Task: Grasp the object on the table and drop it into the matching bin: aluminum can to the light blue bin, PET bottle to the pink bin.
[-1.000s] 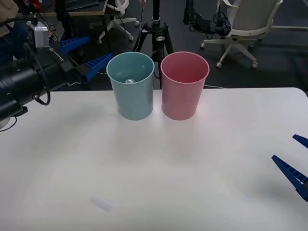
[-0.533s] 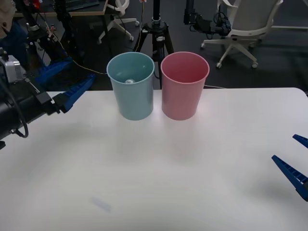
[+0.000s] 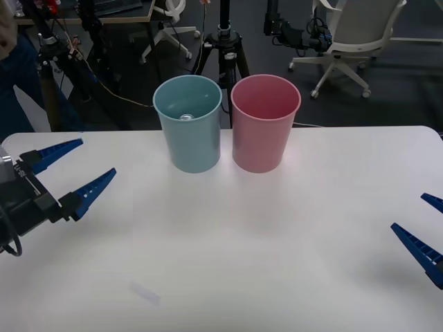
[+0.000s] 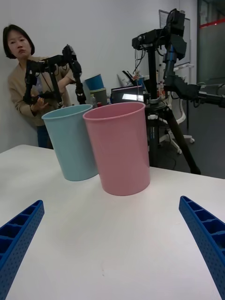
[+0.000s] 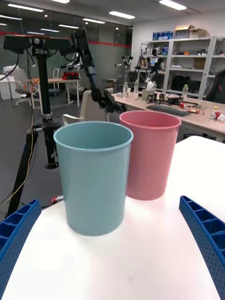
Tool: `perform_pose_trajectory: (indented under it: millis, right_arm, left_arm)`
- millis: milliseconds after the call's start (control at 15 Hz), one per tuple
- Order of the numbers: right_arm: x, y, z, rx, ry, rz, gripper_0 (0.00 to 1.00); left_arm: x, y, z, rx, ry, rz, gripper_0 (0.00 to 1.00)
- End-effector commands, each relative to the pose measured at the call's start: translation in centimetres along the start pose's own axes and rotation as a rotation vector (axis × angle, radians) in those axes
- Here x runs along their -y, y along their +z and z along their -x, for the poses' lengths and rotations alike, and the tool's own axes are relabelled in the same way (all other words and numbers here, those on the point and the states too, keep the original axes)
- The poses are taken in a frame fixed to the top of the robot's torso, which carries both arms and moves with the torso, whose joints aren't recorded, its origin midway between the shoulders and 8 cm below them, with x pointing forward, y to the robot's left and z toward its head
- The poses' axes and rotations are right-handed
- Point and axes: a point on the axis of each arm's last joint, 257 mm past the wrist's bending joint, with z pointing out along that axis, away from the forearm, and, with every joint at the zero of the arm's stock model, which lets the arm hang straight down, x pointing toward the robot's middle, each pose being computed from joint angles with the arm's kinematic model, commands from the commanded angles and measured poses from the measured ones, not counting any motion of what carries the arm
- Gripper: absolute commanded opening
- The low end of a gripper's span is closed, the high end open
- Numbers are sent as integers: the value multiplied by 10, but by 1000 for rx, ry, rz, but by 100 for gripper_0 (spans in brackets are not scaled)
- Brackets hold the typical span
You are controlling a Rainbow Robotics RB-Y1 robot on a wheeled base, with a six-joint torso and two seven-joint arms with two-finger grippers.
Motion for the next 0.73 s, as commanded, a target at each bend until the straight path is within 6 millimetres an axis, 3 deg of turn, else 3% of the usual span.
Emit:
perform_pose_trajectory:
  millis: [67, 333, 733]
  right_arm:
    - [0, 0, 0, 0, 0, 0, 100]
    - [0, 0, 0, 0, 0, 0, 100]
    - [0, 0, 0, 0, 0, 0, 100]
  left_arm:
    - [3, -31, -19, -41, -7, 42, 100]
    - [13, -68, -38, -102, -25, 82, 100]
    - [17, -78, -41, -107, -33, 80, 100]
